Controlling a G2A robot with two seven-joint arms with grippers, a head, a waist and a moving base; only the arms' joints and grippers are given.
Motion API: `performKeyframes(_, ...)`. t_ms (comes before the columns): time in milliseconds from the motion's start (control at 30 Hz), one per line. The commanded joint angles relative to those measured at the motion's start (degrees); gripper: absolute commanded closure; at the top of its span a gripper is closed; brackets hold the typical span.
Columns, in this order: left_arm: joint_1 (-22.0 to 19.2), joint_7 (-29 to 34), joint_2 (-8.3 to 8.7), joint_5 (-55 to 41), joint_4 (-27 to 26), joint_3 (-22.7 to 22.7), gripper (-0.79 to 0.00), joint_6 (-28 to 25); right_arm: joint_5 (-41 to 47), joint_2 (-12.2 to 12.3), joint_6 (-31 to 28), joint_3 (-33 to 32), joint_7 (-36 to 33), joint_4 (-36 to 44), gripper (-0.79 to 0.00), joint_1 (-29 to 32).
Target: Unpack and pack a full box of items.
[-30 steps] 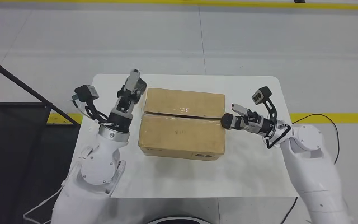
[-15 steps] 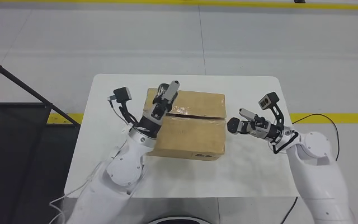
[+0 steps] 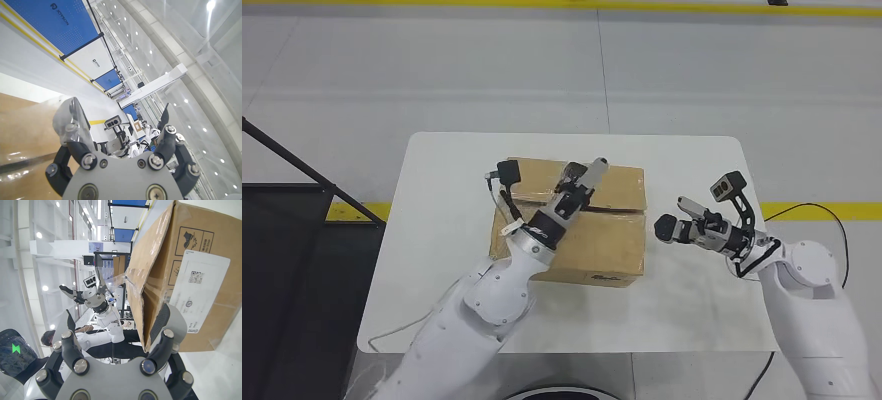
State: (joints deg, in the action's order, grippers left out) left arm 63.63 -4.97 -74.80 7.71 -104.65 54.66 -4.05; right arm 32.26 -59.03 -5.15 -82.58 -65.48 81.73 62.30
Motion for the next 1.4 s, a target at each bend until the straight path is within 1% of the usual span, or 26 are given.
performKeyframes(0,-0.71,0.11,-0.40,-0.21,1.04,-0.90,-0.785,0.17,0.27,0.07,-0.23,-0.26,-0.25,-0.34,-0.785,0.21)
performKeyframes(233,-3.42,0.00,-1.92,-1.97,4.64,-3.22,-0.785,0.56,0.98,0.51,-0.97,-2.14,-0.74,-0.54,-0.785,1.84)
performKeyframes(467,-5.84,-1.41,-3.49,-3.26,8.36,-4.86,-0.785,0.43,1.60,0.90,-1.31,-3.76,-0.95,-0.33,-0.785,3.38)
performKeyframes(800,-7.37,-3.73,-5.19,-3.89,10.53,-5.14,-0.785,-0.65,1.89,1.15,-1.23,-4.02,-0.98,-0.46,-0.785,3.59)
performKeyframes(1067,-9.56,-6.47,-6.97,-3.79,14.09,-6.50,-0.785,-1.79,2.00,1.37,-1.35,-4.30,-1.45,-0.99,-0.785,3.59)
performKeyframes(1367,-11.45,-6.48,-8.91,-3.79,17.75,-8.39,-0.785,-1.98,2.50,1.64,-1.67,-4.91,-1.87,-1.75,-0.785,3.98)
